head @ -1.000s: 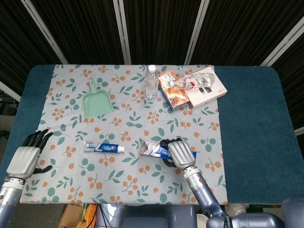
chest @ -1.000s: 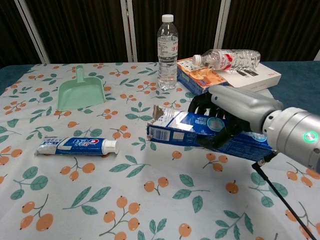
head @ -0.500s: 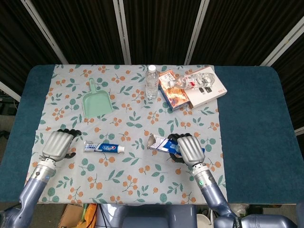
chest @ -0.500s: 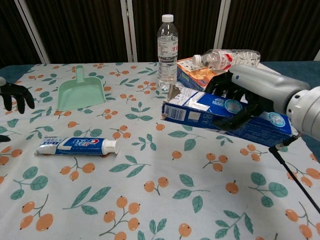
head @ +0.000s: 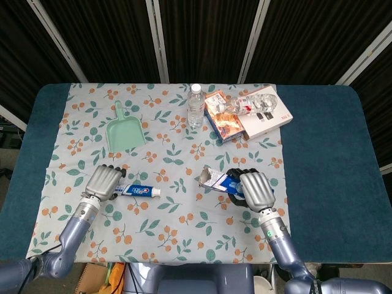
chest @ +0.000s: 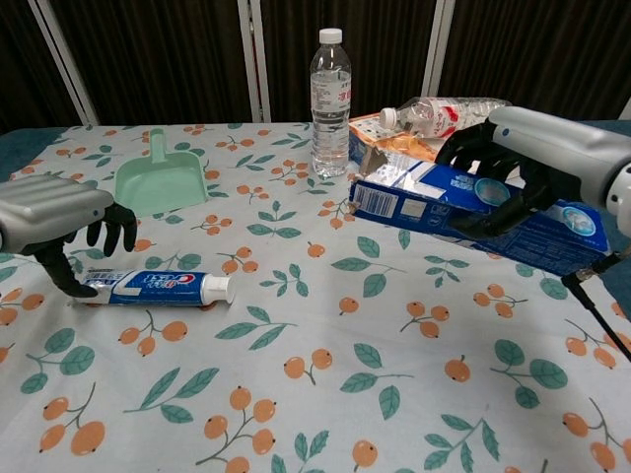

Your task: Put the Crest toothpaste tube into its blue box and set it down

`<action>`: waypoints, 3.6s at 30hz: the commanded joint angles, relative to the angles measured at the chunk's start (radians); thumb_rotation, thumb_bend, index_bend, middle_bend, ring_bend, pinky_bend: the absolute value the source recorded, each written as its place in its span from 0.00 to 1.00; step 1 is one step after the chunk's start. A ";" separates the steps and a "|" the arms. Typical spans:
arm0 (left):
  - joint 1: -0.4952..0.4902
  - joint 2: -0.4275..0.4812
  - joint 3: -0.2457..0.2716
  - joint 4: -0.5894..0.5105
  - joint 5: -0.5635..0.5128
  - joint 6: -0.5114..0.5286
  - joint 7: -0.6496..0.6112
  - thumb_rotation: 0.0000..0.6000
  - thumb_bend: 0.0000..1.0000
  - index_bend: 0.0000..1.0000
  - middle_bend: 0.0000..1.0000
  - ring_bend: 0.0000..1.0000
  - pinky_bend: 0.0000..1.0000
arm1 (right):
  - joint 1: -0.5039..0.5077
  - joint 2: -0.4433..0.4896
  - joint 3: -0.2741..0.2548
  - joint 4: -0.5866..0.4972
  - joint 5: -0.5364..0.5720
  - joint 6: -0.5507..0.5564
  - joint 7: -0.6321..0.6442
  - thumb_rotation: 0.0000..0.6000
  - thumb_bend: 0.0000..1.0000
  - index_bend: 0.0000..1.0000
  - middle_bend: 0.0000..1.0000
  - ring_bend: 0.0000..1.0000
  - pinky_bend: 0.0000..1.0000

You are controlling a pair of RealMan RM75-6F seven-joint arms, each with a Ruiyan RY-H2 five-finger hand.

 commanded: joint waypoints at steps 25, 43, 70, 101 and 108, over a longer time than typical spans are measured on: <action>-0.085 0.094 -0.019 0.019 0.290 0.115 -0.185 1.00 0.56 0.68 0.76 0.70 0.71 | -0.031 0.044 0.002 -0.075 -0.045 0.024 0.032 1.00 0.33 0.41 0.49 0.45 0.37; -0.228 0.299 -0.070 -0.058 0.574 0.110 -0.355 1.00 0.55 0.70 0.76 0.70 0.72 | -0.021 -0.005 0.036 -0.158 -0.023 0.081 -0.051 1.00 0.33 0.41 0.49 0.45 0.37; -0.258 0.257 -0.101 -0.097 0.621 0.214 -0.375 1.00 0.55 0.70 0.75 0.70 0.72 | -0.041 0.019 0.034 -0.214 -0.025 0.110 -0.067 1.00 0.33 0.41 0.49 0.45 0.37; -0.247 0.273 -0.086 -0.099 0.633 0.262 -0.428 1.00 0.55 0.69 0.75 0.70 0.72 | -0.049 0.031 0.035 -0.224 -0.027 0.112 -0.055 1.00 0.34 0.41 0.49 0.45 0.37; -0.241 0.262 -0.078 -0.073 0.650 0.293 -0.495 1.00 0.55 0.69 0.75 0.70 0.72 | -0.054 0.046 0.046 -0.229 -0.014 0.105 -0.025 1.00 0.34 0.41 0.49 0.45 0.37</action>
